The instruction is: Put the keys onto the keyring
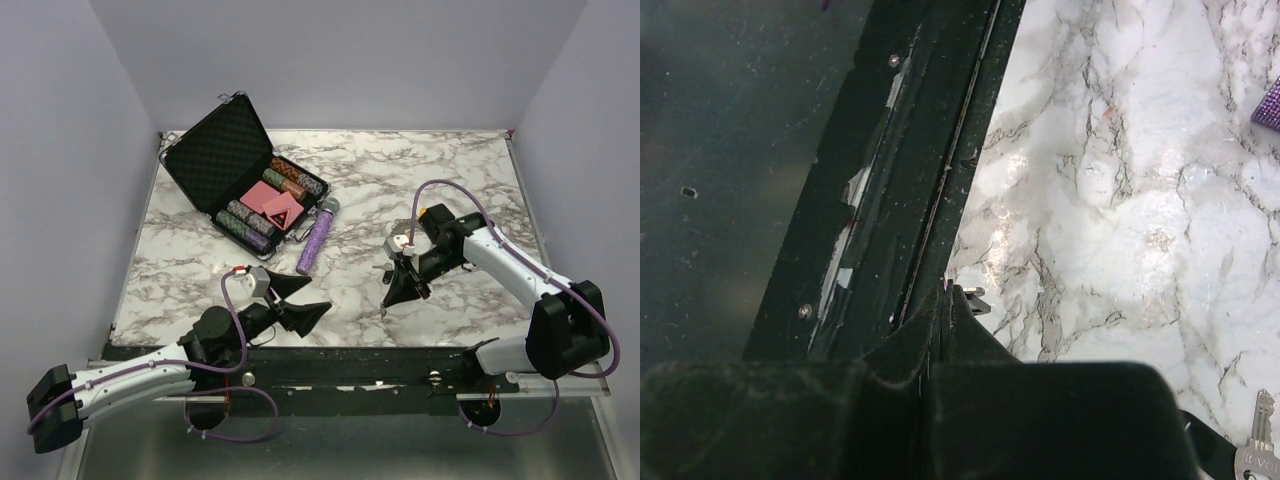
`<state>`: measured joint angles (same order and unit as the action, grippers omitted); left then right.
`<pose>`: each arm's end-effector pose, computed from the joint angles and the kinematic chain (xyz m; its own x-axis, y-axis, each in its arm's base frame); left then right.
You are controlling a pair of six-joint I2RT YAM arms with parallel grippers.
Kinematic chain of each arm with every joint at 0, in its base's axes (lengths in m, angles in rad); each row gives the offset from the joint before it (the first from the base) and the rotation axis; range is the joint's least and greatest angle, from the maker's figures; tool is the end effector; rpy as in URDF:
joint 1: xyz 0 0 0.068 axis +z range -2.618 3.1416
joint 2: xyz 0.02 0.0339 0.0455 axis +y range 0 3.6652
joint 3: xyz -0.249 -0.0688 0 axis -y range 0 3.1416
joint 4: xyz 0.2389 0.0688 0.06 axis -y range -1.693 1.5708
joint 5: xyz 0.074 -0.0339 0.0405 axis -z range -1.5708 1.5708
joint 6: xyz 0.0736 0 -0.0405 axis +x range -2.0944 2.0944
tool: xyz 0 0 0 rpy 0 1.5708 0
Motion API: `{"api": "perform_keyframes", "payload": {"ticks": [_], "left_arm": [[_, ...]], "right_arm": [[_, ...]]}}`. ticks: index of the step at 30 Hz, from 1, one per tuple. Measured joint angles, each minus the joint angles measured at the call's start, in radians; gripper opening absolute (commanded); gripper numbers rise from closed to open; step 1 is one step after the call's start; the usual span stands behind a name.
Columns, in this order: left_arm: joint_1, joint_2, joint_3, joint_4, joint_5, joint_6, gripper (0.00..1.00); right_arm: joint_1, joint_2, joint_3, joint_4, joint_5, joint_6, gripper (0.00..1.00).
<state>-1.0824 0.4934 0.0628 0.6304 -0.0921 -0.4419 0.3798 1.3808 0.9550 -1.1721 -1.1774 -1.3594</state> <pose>0.0938 -0.1621 0.2155 -0.2738 -0.3923 -0.8782 0.7965 0.4193 -0.4357 0.1722 0.1419 0.2118 -0.0786 -0.4349 -0.8970 -0.9327 -0.2857 0.2202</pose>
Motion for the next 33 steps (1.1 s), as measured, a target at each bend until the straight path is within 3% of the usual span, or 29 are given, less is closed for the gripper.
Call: {"api": "perform_keyframes", "payload": {"ticks": [15,24,33], "left_arm": [[0.000,0.049,0.000,0.026,0.018,0.017,0.97],[0.000,0.210,0.004,0.158,0.057,0.086,0.79],[0.000,0.555,0.113,0.286,0.171,0.163,0.54]], "right_arm": [[0.000,0.003,-0.001,0.001,-0.024,0.021,0.01],[0.000,0.020,-0.001,0.029,-0.069,0.067,0.01],[0.000,0.020,-0.010,0.035,-0.079,0.040,0.01]]}}
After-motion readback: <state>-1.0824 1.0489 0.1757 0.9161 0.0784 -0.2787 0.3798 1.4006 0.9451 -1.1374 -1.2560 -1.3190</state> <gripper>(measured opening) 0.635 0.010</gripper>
